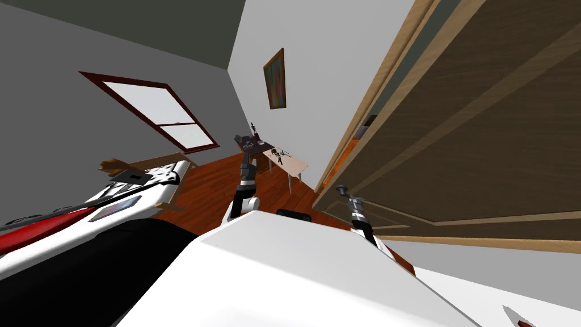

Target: Pull the door open

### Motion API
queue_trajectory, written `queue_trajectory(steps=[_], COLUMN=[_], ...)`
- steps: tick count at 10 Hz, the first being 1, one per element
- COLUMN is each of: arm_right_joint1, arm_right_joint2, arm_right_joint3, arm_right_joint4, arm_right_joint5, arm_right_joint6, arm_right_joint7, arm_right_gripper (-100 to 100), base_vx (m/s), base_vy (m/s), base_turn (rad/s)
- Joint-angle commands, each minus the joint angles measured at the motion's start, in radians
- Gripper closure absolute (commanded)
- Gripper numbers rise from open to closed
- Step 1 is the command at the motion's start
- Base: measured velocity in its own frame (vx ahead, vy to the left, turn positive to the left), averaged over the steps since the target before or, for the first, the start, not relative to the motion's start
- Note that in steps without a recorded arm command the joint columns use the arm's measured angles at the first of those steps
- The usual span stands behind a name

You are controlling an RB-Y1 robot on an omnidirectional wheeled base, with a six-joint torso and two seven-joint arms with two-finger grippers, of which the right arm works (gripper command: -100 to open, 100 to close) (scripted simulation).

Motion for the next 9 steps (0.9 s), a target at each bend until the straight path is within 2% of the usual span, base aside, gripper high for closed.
queue_trajectory(steps=[1,3,6,8,9], arm_right_joint1=[0.016,0.030,0.064,0.075,0.078], arm_right_joint2=[-0.012,-0.022,-0.048,-0.056,-0.056], arm_right_joint3=[0.016,0.030,0.064,0.075,0.063], arm_right_joint4=[-0.007,-0.012,-0.026,-0.031,-0.030], arm_right_joint5=[0.007,0.013,0.028,0.033,0.028], arm_right_joint6=[-0.022,-0.040,-0.086,-0.101,-0.087], arm_right_joint7=[-0.018,-0.033,-0.070,-0.082,-0.076], arm_right_gripper=[100,100,100,100,100], base_vx=[-0.143,-0.195,-0.212,-0.197,-0.083], base_vy=[-0.033,-0.040,-0.048,-0.049,-0.027], base_turn=[0.132,0.107,0.118,0.087,-0.002])
